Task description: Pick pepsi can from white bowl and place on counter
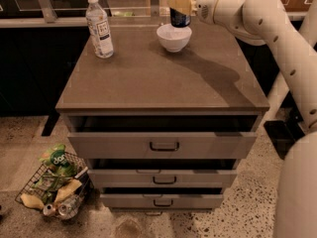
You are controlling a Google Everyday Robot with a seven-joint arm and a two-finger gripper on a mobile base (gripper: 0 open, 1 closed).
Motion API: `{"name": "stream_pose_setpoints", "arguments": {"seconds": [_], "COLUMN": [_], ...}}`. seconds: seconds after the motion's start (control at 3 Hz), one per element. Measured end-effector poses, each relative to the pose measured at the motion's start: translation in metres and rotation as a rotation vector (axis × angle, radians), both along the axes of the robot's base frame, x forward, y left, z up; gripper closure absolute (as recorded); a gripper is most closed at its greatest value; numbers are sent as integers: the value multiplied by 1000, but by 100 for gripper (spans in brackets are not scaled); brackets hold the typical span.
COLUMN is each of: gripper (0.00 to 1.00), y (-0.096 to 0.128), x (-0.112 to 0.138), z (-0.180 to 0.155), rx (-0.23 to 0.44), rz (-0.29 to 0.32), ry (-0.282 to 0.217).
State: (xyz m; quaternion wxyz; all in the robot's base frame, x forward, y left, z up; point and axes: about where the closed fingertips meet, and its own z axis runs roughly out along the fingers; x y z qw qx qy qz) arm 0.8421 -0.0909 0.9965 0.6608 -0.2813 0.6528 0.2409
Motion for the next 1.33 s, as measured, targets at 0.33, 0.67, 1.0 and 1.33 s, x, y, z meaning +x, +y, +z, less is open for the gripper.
{"name": "stream_pose_setpoints", "arguments": {"seconds": [0.33,0.67,1.0,1.33], "gripper": [100,100,100,100], "y": [-26,-43,-57,-65], "x": [-30,-64,-89,-106], "z": [16,12,-10,-41], "rx": [1,-2,-10,-16], "rz": [-53,-83,-77,-56], "ry": [-5,11,29,62]}}
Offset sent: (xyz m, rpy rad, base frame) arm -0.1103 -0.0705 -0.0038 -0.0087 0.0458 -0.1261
